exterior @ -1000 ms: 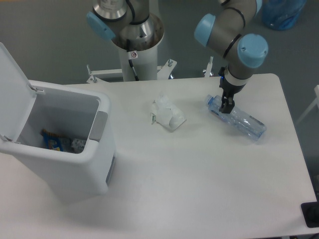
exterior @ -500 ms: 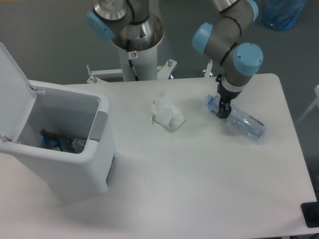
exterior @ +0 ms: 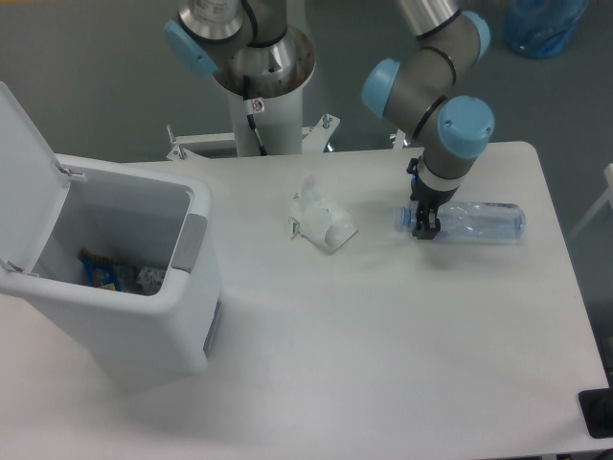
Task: Place the trash in the trash can
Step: 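Close the gripper on the bottle near its cap end, then lift the bottle and carry it over the open trash bin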
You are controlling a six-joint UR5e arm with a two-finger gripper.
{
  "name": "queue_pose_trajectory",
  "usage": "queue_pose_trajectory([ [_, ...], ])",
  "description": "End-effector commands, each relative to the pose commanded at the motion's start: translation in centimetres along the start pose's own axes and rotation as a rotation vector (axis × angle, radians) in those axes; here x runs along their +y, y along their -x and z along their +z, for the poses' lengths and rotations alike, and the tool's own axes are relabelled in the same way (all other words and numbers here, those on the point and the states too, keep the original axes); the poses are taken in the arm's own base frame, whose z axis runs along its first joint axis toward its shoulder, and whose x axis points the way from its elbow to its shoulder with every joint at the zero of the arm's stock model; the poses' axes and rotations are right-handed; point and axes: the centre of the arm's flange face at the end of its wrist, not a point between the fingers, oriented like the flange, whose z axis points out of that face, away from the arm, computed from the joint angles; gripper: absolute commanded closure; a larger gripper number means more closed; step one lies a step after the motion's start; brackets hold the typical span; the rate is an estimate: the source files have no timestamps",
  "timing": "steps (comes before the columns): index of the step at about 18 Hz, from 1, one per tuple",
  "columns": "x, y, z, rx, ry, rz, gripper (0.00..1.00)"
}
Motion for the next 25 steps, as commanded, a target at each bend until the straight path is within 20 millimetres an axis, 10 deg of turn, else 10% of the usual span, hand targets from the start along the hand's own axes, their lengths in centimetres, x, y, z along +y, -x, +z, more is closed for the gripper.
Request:
queue_pose_trajectory([
  [14, 0.0, 4.7, -6.8, -0.315, -0.290, -0.352, 0.45],
  [25, -9.0, 11.3, -23.0, -0.467, -0.705, -0.780, 0.45],
])
